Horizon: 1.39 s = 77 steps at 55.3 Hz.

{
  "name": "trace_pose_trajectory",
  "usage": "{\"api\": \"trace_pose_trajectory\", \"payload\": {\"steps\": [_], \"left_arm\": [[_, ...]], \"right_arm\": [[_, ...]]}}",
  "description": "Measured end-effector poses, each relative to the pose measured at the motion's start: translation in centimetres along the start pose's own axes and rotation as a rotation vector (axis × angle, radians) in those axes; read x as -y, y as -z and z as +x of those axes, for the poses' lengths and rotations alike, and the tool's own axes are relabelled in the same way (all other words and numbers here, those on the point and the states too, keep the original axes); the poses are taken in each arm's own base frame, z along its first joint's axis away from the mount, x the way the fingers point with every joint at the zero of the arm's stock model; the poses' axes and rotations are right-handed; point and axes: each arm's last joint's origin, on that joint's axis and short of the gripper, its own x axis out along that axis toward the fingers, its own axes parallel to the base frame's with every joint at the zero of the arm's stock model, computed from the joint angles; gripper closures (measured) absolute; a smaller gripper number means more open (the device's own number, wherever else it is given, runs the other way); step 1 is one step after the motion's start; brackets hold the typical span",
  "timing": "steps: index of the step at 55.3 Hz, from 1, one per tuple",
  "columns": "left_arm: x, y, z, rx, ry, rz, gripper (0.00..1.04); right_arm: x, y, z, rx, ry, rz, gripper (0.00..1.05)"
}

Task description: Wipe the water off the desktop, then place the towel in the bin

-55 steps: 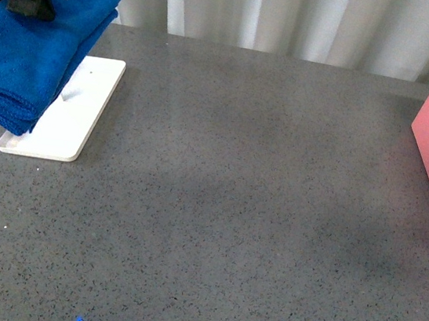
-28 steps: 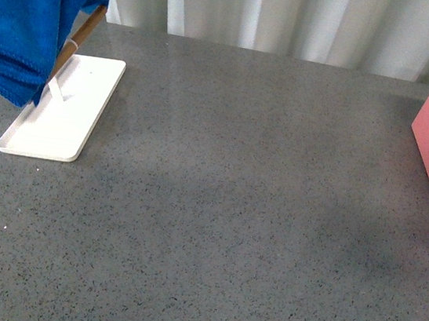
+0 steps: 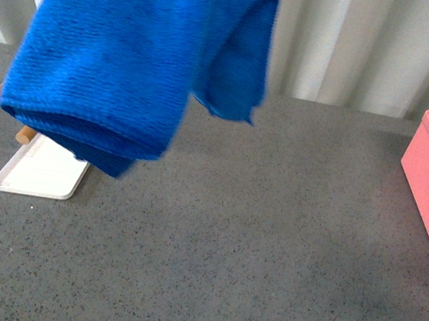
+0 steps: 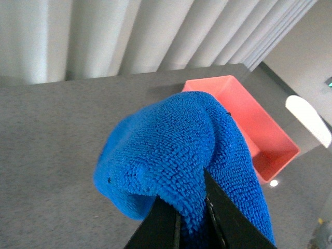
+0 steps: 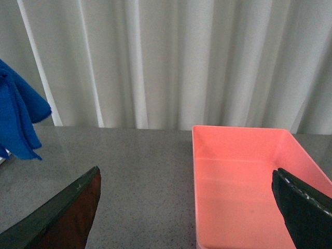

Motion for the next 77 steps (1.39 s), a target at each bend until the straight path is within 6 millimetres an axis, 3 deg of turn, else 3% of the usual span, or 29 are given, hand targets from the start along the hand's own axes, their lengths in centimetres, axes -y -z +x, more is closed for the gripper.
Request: {"api": "trace_pose_trajectory", "payload": {"steps": [11,15,19,23,30,35,47,57,65,77], "left_arm": [[1.3,0.2,1.0,0.014,-0.039,-0.023,1.00],[1.3,0.2,1.0,0.015,-0.046,-0.025,1.00],[1.4,0.2,1.0,0.015,-0.045,-0.026,1.00],[1.4,0.2,1.0,0.013,-0.043,-0.026,1.00],[1.4,0.2,1.0,0.013,-0.043,-0.026,1.00],[1.4,0.2,1.0,0.014,-0.043,-0.027,1.00],[1.4,0.2,1.0,0.014,-0.043,-0.026,1.00],[1.4,0.2,1.0,0.014,-0.043,-0.026,1.00],[1.4,0.2,1.0,0.013,-0.043,-0.026,1.00],[1.4,0.2,1.0,0.014,-0.043,-0.027,1.00]], "right_arm": [[0.0,0.0,0.0,-0.001,-0.001,0.000,0.07],[0.0,0.1,0.6,-0.374,-0.121,0.067,0.07],[0.2,-0.2,2.4,-0.521,-0.188,0.109,0.07],[0.2,-1.5,5.5,-0.522,-0.355,0.129,0.07],[-0.1,-2.0,10.5,-0.523,-0.607,0.109,0.07],[-0.9,-2.0,12.7,-0.511,-0.742,0.123,0.07],[-4.0,-1.4,16.7,-0.392,-0.985,0.155,0.07],[-8.2,0.2,20.4,-0.335,-1.192,0.250,0.07],[-11.2,-0.2,22.3,-0.276,-1.336,0.322,0.07],[-15.0,-0.3,25.0,-0.297,-1.359,0.431,0.07]]}}
